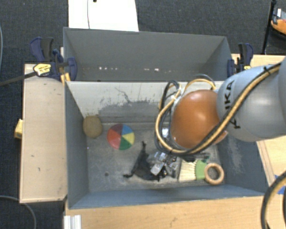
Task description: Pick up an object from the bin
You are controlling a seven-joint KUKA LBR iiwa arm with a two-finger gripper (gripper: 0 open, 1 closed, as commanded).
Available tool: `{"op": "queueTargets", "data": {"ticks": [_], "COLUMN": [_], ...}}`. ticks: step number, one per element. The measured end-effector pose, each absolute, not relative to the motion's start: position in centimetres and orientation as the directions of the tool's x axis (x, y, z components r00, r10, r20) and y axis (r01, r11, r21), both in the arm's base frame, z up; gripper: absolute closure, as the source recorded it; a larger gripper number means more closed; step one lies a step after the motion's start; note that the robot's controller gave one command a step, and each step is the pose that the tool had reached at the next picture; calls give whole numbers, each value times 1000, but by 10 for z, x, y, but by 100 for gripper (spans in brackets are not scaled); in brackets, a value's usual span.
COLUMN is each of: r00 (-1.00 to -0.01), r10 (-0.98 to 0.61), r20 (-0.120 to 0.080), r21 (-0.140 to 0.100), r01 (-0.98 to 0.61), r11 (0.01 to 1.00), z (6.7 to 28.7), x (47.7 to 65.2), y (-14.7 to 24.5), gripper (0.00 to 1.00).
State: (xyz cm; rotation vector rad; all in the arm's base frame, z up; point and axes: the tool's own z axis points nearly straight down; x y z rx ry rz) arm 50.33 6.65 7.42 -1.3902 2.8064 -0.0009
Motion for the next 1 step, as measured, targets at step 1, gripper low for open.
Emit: {"op": "queueTargets", "data": {"ticks": [1], "r00": [-607], "r10": [-795], "r20": [-4], "r21": [1], "r01": [-795], "r11": [607], "z": [92], "x": [502], "y": [67], "gripper": [100]}}
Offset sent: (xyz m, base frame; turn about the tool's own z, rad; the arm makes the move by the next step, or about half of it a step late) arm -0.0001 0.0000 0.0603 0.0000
